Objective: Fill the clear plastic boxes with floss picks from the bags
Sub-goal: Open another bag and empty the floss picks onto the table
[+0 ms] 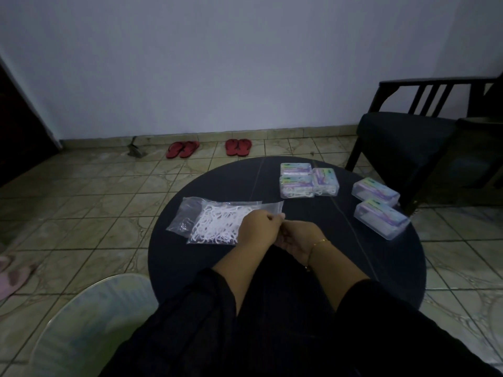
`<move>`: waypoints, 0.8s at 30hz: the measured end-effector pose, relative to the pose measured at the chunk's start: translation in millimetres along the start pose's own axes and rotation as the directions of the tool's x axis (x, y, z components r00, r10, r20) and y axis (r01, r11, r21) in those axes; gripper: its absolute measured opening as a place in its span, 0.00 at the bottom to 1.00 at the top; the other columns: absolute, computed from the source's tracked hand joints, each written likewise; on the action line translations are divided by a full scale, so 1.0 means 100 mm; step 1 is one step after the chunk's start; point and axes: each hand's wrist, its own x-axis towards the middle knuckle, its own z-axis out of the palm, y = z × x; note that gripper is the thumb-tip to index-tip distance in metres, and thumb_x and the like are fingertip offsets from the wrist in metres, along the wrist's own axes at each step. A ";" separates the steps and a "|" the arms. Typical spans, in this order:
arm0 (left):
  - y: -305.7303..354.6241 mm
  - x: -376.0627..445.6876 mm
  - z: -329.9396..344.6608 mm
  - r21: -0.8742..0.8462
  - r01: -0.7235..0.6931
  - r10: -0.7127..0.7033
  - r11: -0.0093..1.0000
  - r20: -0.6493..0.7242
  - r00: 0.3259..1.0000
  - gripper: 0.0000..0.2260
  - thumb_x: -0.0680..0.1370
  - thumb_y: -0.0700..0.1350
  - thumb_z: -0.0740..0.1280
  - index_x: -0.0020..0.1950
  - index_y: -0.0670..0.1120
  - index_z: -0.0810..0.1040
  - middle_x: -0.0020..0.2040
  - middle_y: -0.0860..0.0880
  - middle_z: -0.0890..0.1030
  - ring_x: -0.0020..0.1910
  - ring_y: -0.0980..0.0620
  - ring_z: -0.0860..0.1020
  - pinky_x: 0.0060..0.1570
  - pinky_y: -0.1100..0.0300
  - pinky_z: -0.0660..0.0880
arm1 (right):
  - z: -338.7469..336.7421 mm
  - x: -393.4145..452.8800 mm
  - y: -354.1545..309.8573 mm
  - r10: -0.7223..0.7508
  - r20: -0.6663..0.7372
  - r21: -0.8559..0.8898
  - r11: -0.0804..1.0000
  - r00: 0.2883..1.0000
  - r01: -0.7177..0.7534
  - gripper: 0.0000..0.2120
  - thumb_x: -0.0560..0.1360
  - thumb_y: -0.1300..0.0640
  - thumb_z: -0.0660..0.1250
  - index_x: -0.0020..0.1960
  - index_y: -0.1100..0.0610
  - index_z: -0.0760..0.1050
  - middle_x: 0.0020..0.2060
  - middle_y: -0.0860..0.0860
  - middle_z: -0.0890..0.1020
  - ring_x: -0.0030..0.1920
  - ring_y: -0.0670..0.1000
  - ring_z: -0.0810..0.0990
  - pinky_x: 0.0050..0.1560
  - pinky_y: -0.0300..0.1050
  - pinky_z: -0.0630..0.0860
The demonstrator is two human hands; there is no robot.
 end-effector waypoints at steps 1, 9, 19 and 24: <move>0.01 0.01 0.00 -0.003 0.034 -0.034 0.999 0.004 0.999 0.19 0.78 0.56 0.64 0.32 0.45 0.76 0.31 0.49 0.76 0.34 0.50 0.75 0.33 0.59 0.66 | 0.00 0.02 0.00 0.005 0.003 -0.007 1.000 1.000 -0.005 0.09 0.77 0.70 0.61 0.54 0.73 0.75 0.37 0.59 0.81 0.34 0.52 0.81 0.36 0.43 0.81; 0.00 0.16 -0.09 -0.013 0.120 -0.119 0.993 0.046 0.992 0.14 0.78 0.49 0.64 0.50 0.39 0.82 0.46 0.43 0.82 0.48 0.44 0.79 0.40 0.60 0.68 | 0.04 0.09 0.01 0.036 -0.009 -0.055 0.998 0.999 -0.036 0.06 0.75 0.70 0.63 0.43 0.68 0.78 0.34 0.59 0.81 0.35 0.53 0.80 0.42 0.46 0.80; -0.06 0.12 -0.15 -0.010 0.045 -0.044 0.999 0.059 0.997 0.16 0.78 0.48 0.64 0.31 0.44 0.74 0.30 0.49 0.74 0.36 0.49 0.74 0.32 0.59 0.66 | 0.10 0.11 -0.08 -0.040 -0.072 -0.409 0.912 0.997 0.007 0.06 0.76 0.65 0.65 0.40 0.60 0.75 0.35 0.58 0.79 0.32 0.55 0.78 0.32 0.48 0.79; -0.09 0.10 -0.26 -0.058 -0.003 0.006 0.998 0.048 0.999 0.14 0.75 0.47 0.64 0.30 0.46 0.72 0.31 0.45 0.79 0.33 0.48 0.78 0.38 0.55 0.75 | 0.02 0.11 -0.16 -0.194 -0.152 -0.670 0.741 0.969 0.043 0.08 0.76 0.61 0.64 0.41 0.62 0.78 0.29 0.55 0.78 0.28 0.50 0.75 0.27 0.40 0.71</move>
